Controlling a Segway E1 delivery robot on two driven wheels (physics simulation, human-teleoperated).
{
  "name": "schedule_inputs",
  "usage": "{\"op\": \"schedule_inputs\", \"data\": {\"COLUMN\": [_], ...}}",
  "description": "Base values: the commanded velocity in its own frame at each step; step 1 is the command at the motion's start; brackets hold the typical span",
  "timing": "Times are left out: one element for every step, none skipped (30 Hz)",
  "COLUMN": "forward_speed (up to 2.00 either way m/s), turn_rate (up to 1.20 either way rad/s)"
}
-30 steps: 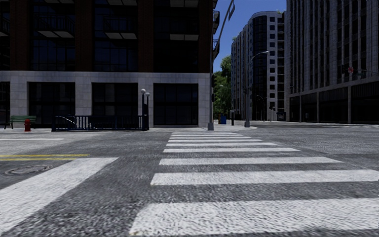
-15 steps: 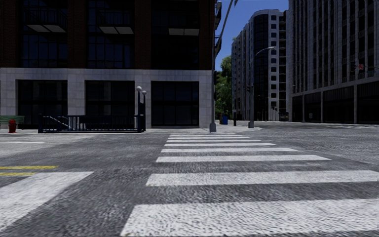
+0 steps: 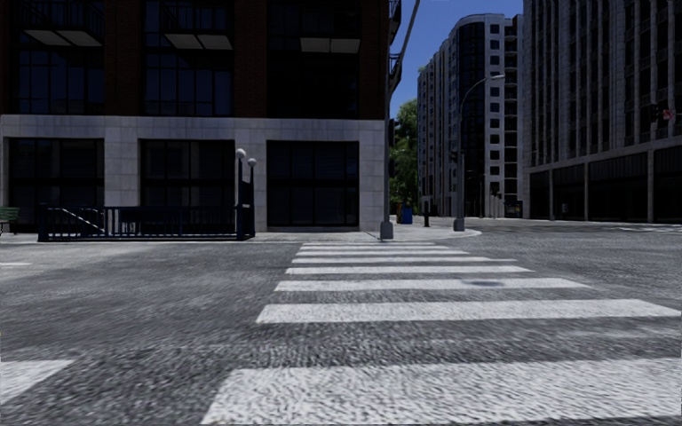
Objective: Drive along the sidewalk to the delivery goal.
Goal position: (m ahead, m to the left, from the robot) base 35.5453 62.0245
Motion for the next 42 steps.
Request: {"op": "schedule_inputs", "data": {"forward_speed": [2.00,2.00,2.00,2.00,2.00,2.00,2.00,2.00,2.00,2.00,2.00,2.00,2.00,2.00,2.00,2.00,2.00,2.00,2.00,2.00,2.00,2.00,2.00,2.00,2.00,2.00,2.00,2.00,2.00,2.00,2.00,2.00,2.00,2.00,2.00,2.00,2.00,2.00,2.00,2.00,2.00,2.00], "turn_rate": [0.00,0.00,0.00,0.00,0.00,0.00,0.00,0.00,0.00,0.00,0.00,0.00,0.00,0.00,0.00,0.00,0.00,0.00,0.00,0.00,0.00,0.00,0.00,0.00,0.00,0.00,0.00,0.00,0.00,0.00,0.00,0.00,0.00,0.00,0.00,0.00,0.00,0.00,0.00,0.00,0.00,0.00]}}
